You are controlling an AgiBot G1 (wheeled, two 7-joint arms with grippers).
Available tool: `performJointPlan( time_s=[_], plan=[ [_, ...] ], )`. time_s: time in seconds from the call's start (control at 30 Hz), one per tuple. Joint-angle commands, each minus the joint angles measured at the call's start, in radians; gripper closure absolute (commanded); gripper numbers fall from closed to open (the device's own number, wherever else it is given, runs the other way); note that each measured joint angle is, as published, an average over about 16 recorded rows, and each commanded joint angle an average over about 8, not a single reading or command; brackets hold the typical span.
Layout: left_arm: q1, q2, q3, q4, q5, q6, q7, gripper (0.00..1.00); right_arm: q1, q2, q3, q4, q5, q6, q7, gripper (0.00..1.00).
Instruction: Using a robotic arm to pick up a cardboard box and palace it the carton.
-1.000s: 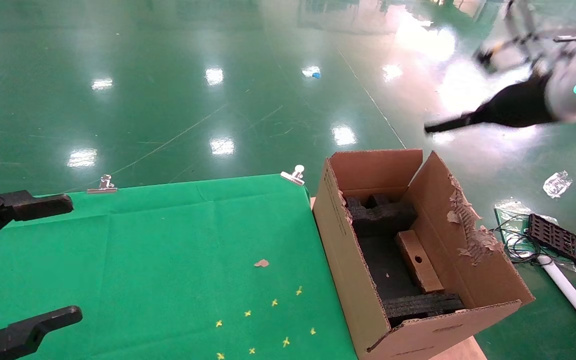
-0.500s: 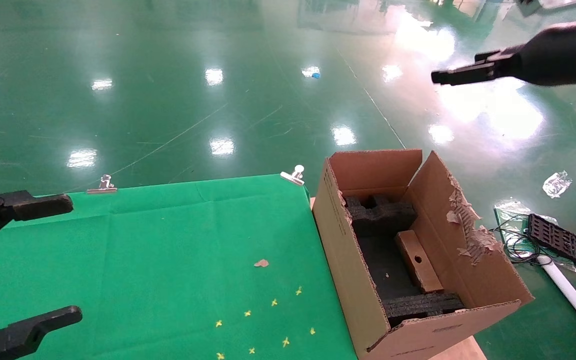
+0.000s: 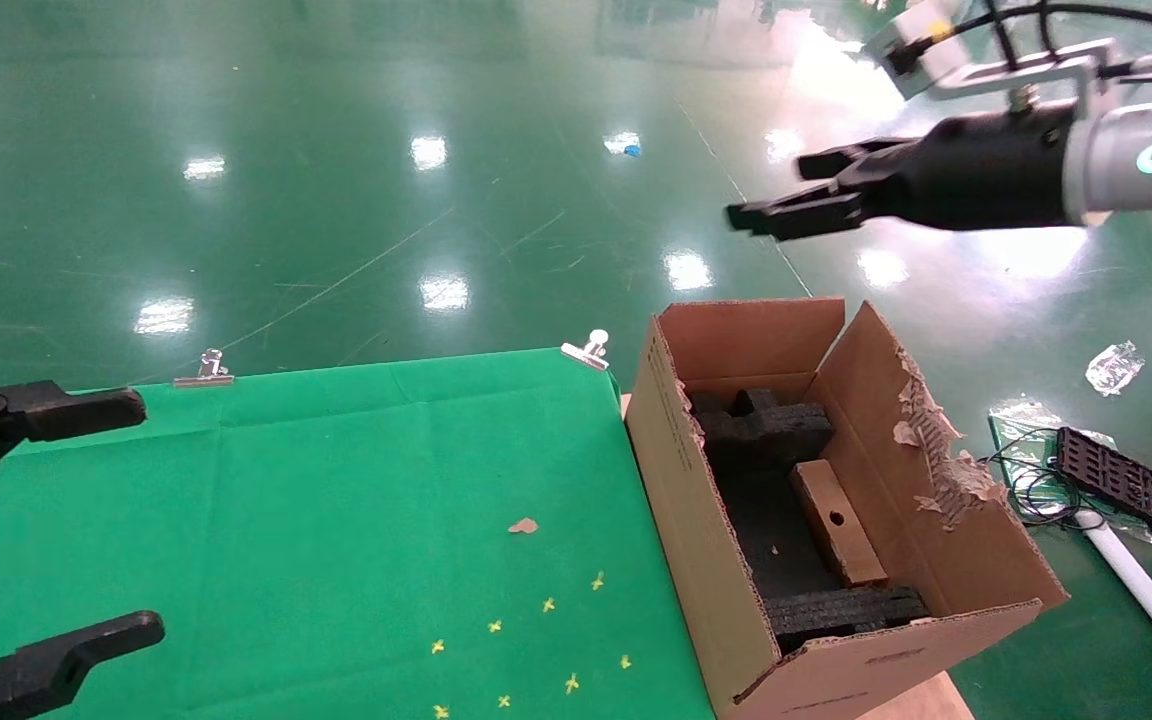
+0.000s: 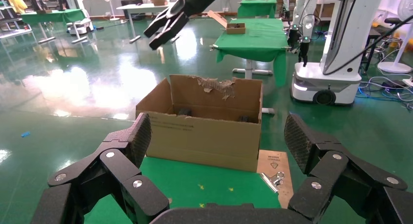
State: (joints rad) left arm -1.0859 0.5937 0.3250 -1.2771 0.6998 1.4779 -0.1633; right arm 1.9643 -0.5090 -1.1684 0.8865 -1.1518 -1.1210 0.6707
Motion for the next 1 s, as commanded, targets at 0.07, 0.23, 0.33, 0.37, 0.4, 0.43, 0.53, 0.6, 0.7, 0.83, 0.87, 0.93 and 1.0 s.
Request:
performJointPlan(
  time_s=[0.07,0.23,0.33,0.37,0.4,0.43,0.53,0.6,0.7,0.83,0.87,0.93,1.0],
  plan=[
    [0.000,0.000,0.000,0.000,0.000,0.000,0.000,0.00,-0.057,-0.007,0.057,0.026,0.027,-0.024,-0.031,0.00],
    [0.000,0.000,0.000,0.000,0.000,0.000,0.000,0.00,-0.153,-0.018,0.153,0.068,0.072,-0.064,-0.083,0.00],
    [0.000,0.000,0.000,0.000,0.000,0.000,0.000,0.00,-0.210,-0.024,0.210,0.094,0.100,-0.089,-0.114,0.00],
    [0.000,0.000,0.000,0.000,0.000,0.000,0.000,0.00,-0.230,-0.026,0.229,0.103,0.109,-0.097,-0.125,0.00],
    [0.000,0.000,0.000,0.000,0.000,0.000,0.000,0.00,-0.248,-0.029,0.248,0.111,0.118,-0.105,-0.135,0.00],
    [0.000,0.000,0.000,0.000,0.000,0.000,0.000,0.00,-0.267,-0.031,0.267,0.119,0.127,-0.113,-0.145,0.00],
    [0.000,0.000,0.000,0.000,0.000,0.000,0.000,0.00,-0.324,-0.037,0.324,0.145,0.154,-0.137,-0.176,0.00],
    [0.000,0.000,0.001,0.000,0.000,0.000,0.000,0.00,-0.363,-0.042,0.362,0.162,0.172,-0.153,-0.197,0.00],
    [0.000,0.000,0.001,0.000,0.000,0.000,0.000,0.00,-0.421,-0.048,0.420,0.188,0.199,-0.177,-0.228,0.00],
    [0.000,0.000,0.001,0.000,0.000,0.000,0.000,0.00,-0.497,-0.057,0.496,0.222,0.235,-0.209,-0.270,0.00],
    [0.000,0.000,0.001,0.000,0.000,0.000,0.000,0.00,-0.515,-0.059,0.515,0.230,0.244,-0.217,-0.280,0.00],
    [0.000,0.000,0.001,0.000,-0.001,0.000,0.000,0.00,-0.554,-0.064,0.553,0.248,0.262,-0.233,-0.301,0.00],
    [0.000,0.000,0.001,0.000,-0.001,0.000,0.000,0.00,-0.591,-0.068,0.591,0.264,0.280,-0.249,-0.321,0.00]
  ],
)
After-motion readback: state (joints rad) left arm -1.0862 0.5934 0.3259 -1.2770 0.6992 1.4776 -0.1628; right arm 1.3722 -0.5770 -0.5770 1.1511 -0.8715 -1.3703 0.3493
